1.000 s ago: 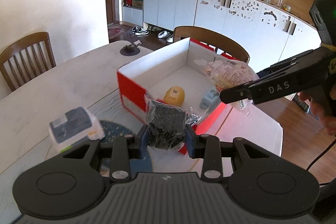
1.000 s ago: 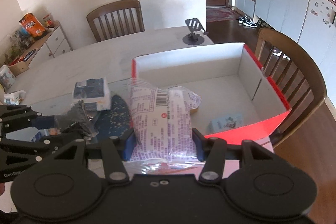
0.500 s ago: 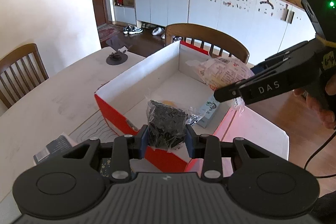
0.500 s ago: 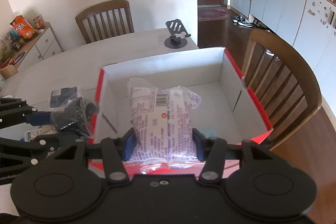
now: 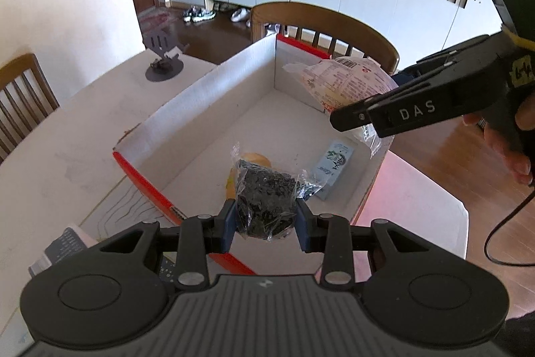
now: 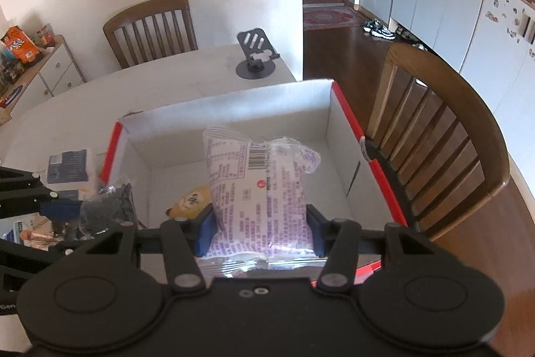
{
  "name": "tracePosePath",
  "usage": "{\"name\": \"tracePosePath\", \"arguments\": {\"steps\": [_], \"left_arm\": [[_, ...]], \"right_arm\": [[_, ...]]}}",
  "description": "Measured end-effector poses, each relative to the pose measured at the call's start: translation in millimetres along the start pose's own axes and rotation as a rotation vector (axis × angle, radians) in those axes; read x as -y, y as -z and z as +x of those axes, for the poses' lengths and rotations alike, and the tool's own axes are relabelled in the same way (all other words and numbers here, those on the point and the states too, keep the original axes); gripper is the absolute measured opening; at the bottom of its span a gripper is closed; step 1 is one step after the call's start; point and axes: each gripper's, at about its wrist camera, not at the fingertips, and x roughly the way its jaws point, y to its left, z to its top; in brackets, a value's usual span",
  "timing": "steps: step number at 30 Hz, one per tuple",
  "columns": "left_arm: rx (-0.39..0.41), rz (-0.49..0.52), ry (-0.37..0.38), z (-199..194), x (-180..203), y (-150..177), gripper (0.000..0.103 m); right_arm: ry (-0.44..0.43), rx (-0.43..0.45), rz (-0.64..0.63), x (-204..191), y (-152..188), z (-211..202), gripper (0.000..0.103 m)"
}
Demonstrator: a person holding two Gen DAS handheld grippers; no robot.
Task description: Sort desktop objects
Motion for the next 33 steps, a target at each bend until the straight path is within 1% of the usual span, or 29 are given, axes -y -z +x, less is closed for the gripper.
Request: {"name": "tracePosePath", "arguments": {"steps": [6, 9, 15, 22, 26, 30, 33], "left_arm": [[-0.038, 0.021, 0.001, 16, 4, -11, 0.034], [-0.069, 0.032, 0.015, 26, 6, -16, 0.034], [-0.114, 0.058, 0.022, 43, 11, -21, 0.034], [-0.171, 0.089, 0.037, 65, 15, -28, 0.034], [-0.193, 0.107, 0.039, 75, 18, -30, 0.034], [-0.226, 0.118, 0.051, 86, 19, -31, 0.034], [-0.235, 0.105, 0.061, 90, 17, -33, 0.034]], "right_arm": [[0.008, -0.025, 0.000, 8, -5, 17, 0.053], [0.011, -0.039, 0.003, 12, -10, 26, 0.053], [0.028, -0.063, -0.003, 18, -17, 44, 0.053], [0.029, -0.105, -0.006, 23, -26, 68, 0.053], [0.029, -0.135, -0.034, 19, -30, 80, 0.053], [0.021, -0.184, -0.055, 15, -31, 96, 0.053], [0.028, -0.214, -0.069, 13, -32, 106, 0.053]]}}
